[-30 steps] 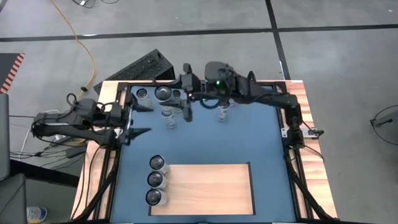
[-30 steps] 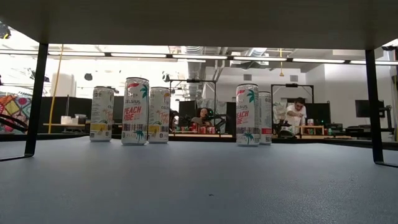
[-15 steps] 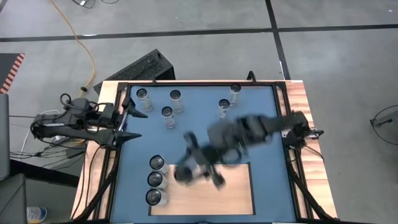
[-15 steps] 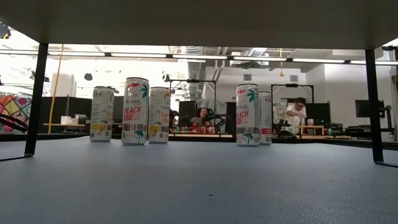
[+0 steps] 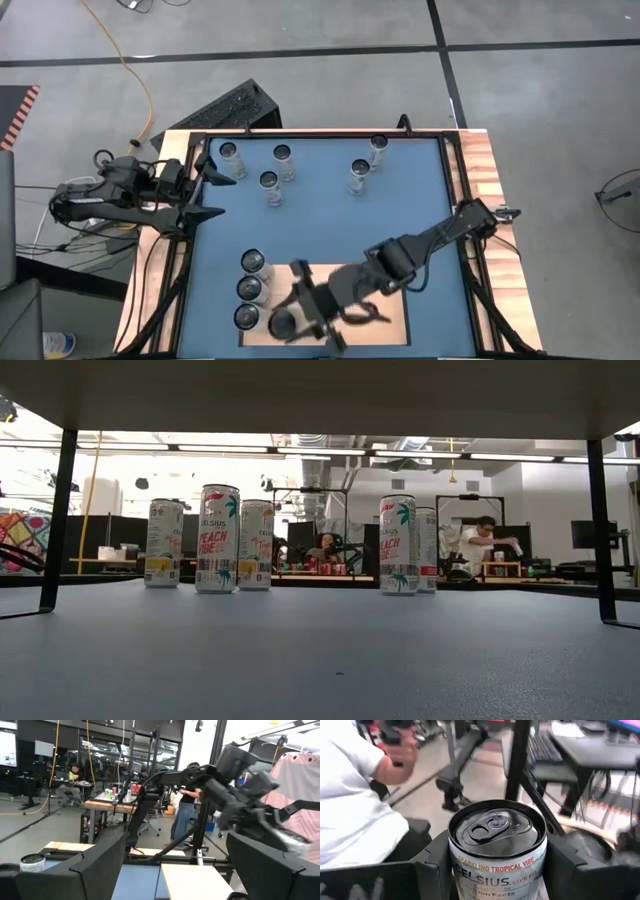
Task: Place canned beverage on shelf
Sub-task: Put the bottom right white yellow soda can on the shelf
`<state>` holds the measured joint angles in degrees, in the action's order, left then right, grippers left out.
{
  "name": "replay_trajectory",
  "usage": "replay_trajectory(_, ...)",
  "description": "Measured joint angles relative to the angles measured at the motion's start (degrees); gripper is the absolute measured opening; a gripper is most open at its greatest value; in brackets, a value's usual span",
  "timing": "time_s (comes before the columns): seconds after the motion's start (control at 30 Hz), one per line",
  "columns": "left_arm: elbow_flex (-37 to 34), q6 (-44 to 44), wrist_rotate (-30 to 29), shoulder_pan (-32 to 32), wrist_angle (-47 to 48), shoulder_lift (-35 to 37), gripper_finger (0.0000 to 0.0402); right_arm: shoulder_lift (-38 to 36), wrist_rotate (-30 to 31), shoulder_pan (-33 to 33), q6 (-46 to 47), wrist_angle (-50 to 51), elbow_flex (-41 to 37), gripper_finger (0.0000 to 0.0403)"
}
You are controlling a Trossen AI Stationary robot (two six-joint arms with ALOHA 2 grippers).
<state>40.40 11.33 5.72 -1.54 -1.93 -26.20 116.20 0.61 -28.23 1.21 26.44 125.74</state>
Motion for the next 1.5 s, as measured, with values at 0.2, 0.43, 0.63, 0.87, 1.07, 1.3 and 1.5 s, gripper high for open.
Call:
replay_trajectory(0.2, 0.00, 0.35, 0.00, 0.00, -0.17, -0.02, 0.0333, -1.75, -7.94, 1.25, -1.00, -7.07, -6.33, 0.0210)
replay_trajectory(0.43, 0.00, 0.44, -0.05, 0.00, -0.64, -0.04, 0.0333, -12.09, -10.52, 1.88, -0.94, -28.02, -29.72, 0.0209)
replay_trajectory(0.63, 0.00, 0.82, -0.60, 0.00, -0.90, -0.01, 0.0333, -20.16, -3.18, 1.17, -8.85, -55.39, -49.49, 0.0215)
replay_trajectory(0.87, 0.02, 1.57, -2.08, 0.00, -0.93, -0.06, 0.0333, -19.99, 3.42, 2.37, -3.29, -56.24, -51.79, 0.0217)
replay_trajectory(1.07, 0.02, 1.47, -2.08, 0.02, -1.17, -0.09, 0.0333, -18.39, 3.87, 2.52, 1.94, -45.37, -44.57, 0.0218)
replay_trajectory(1.3, 0.02, 1.44, -2.05, 0.02, -1.01, -0.09, 0.0333, -14.26, 4.91, 0.62, 1.75, -36.12, -36.17, 0.0219)
replay_trajectory(1.5, 0.02, 1.65, -2.05, 0.02, -1.00, -0.09, 0.0333, -10.84, 3.37, 0.65, 2.83, -36.23, -34.43, 0.0219)
